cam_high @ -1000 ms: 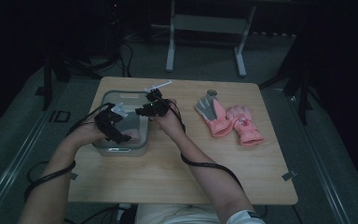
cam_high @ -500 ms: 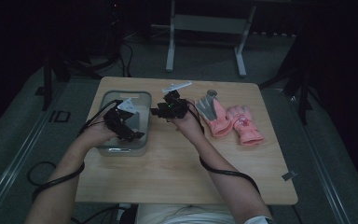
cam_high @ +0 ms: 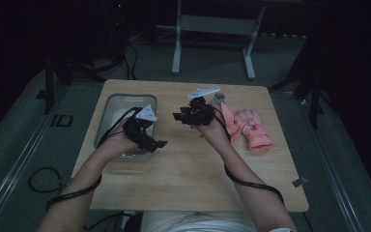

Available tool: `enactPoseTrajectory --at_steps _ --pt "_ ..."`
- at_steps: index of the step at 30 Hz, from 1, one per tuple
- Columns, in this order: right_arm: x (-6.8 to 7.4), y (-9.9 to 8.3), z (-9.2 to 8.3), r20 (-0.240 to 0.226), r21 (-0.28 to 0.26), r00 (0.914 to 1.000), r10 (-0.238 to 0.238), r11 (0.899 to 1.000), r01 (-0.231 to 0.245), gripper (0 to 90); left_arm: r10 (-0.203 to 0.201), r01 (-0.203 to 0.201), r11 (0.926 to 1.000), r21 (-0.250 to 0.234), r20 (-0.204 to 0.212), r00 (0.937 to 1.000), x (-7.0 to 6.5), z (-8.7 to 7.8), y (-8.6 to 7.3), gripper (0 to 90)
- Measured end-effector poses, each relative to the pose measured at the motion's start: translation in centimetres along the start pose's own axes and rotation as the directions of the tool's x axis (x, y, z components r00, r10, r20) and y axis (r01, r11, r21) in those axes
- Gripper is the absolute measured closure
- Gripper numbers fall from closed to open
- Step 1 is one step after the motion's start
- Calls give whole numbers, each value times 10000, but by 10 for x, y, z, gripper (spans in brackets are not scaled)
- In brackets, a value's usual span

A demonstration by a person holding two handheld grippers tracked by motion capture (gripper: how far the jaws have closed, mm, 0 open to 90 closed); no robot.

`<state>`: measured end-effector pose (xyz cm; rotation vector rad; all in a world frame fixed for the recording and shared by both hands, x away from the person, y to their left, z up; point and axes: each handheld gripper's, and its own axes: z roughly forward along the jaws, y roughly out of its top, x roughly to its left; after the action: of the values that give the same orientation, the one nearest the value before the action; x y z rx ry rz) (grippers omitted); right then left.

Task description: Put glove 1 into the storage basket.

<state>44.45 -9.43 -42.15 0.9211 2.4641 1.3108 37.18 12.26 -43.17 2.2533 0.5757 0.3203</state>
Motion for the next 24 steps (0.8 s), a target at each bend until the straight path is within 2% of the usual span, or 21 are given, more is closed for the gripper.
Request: enactPoseTrajectory --at_steps 3,5,11,15,18,21,23,24 --pt "-7 -7 -12 204 -125 9998 -40 9999 42 555 301 -298 9995 -107 228 9993 -13 8 2 25" --pt "-11 -11 -17 328 -190 9994 -89 9998 95 559 363 -356 9993 -149 553 9978 -21 14 3 25" --pt "-30 -23 -33 824 -344 9966 26 9994 2 581 588 -584 9983 -71 953 9937 -44 33 -3 26" --pt "-46 -32 -45 1293 -392 9916 26 9992 25 594 929 -948 9954 169 895 9916 -59 43 -9 25" --pt "-60 -40 -54 1809 -350 9835 35 9994 29 616 743 -742 9972 -49 822 9938 -69 49 -15 26" --pt "-77 -48 -61 2197 -316 9752 275 9993 -211 645 786 -781 9969 -102 633 9949 -78 54 -23 26" --pt "-90 -52 -64 2449 -264 9682 516 9986 -466 662 993 -989 9951 -88 926 9907 -82 59 -29 26" --pt "-96 -53 -65 2579 -272 9645 571 9983 -519 662 983 -979 9952 -88 917 9909 -84 61 -32 26"
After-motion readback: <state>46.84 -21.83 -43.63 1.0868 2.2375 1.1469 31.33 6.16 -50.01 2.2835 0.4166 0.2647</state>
